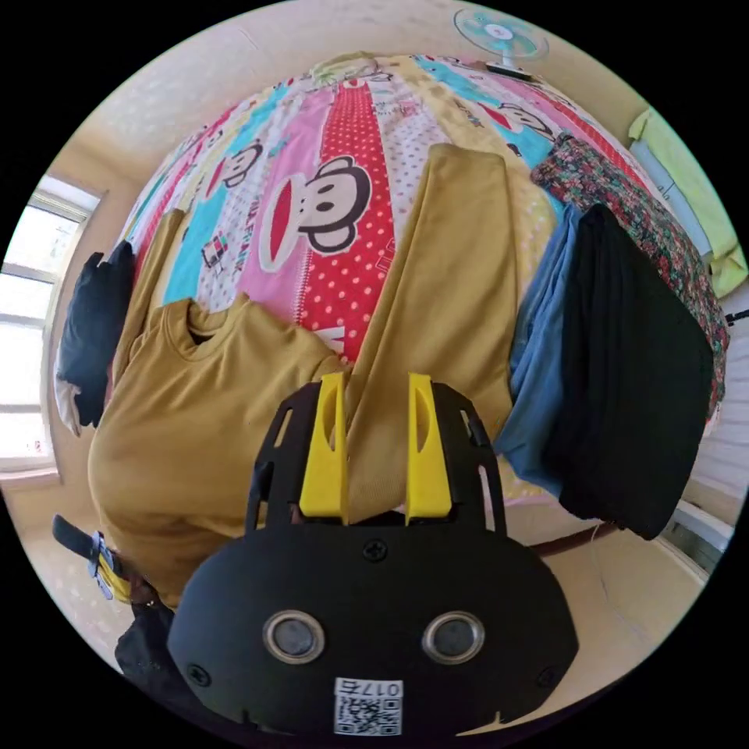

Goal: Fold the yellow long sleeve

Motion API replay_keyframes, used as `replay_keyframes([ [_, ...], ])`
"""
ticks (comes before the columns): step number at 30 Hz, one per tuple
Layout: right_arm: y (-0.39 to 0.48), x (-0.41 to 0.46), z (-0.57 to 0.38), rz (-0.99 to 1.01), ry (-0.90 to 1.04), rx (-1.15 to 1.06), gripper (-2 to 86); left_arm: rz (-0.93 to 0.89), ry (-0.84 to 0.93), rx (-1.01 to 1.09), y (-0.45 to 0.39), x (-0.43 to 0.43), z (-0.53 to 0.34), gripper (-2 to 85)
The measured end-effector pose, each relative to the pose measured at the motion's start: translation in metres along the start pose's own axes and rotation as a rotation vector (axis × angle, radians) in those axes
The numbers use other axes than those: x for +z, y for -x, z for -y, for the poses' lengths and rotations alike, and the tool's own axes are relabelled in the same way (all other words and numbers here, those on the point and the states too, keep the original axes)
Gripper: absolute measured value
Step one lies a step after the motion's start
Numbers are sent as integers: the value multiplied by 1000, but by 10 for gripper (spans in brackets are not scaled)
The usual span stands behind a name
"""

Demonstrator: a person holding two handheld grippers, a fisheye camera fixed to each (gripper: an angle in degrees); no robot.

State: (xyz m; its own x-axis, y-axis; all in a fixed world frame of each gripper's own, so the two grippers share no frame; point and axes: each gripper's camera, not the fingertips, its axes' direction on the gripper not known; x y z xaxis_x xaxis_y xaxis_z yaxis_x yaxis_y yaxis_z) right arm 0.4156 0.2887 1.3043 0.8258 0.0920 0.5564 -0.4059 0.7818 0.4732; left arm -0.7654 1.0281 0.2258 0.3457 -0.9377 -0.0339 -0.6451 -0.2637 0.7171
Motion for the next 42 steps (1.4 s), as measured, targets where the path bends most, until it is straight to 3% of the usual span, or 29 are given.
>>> replay_keyframes([
  [1, 1, 19, 7, -30, 80, 1, 75, -66, -33, -46, 14, -4, -7, -4],
  [3, -1, 18, 2, -5, 39, -2, 52, -214, -119, -27, 23, -20, -12, -7],
  [8, -50, -65, -97, 134, -436, 182, 36, -249, -245, -32, 37, -46, -23, -10],
  [10, -82, -67, -146, 239, -510, 301, 35, -241, -231, -38, 39, -47, -19, -10],
  [13, -121, -18, -213, 353, -454, 470, 39, -248, -205, -45, 42, -47, -13, -10],
  [16, -132, 16, -248, 285, -352, 544, 55, -248, -213, -36, 43, -53, -10, -10],
  [19, -114, -18, -240, 281, -501, 429, 73, -273, -220, -48, 48, -59, -6, -10],
  [21, -84, -47, -205, 220, -510, 259, 84, -286, -220, -63, 52, -61, -2, -10],
  [26, 16, -58, -80, -220, -373, -171, 117, -267, -199, -66, 49, -67, 9, -10],
  [32, 5, 34, -5, -552, -13, -105, 31, -320, -222, -89, 55, -81, 17, -10],
  [34, -5, 14, -15, -466, -101, -52, 22, -337, -234, -87, 56, -86, 18, -10],
  [39, -63, -85, -99, -64, -572, 162, 14, -353, -247, -85, 55, -97, 26, -10],
  [42, -143, -95, -196, 206, -865, 493, 15, -362, -232, -90, 53, -99, 32, -10],
])
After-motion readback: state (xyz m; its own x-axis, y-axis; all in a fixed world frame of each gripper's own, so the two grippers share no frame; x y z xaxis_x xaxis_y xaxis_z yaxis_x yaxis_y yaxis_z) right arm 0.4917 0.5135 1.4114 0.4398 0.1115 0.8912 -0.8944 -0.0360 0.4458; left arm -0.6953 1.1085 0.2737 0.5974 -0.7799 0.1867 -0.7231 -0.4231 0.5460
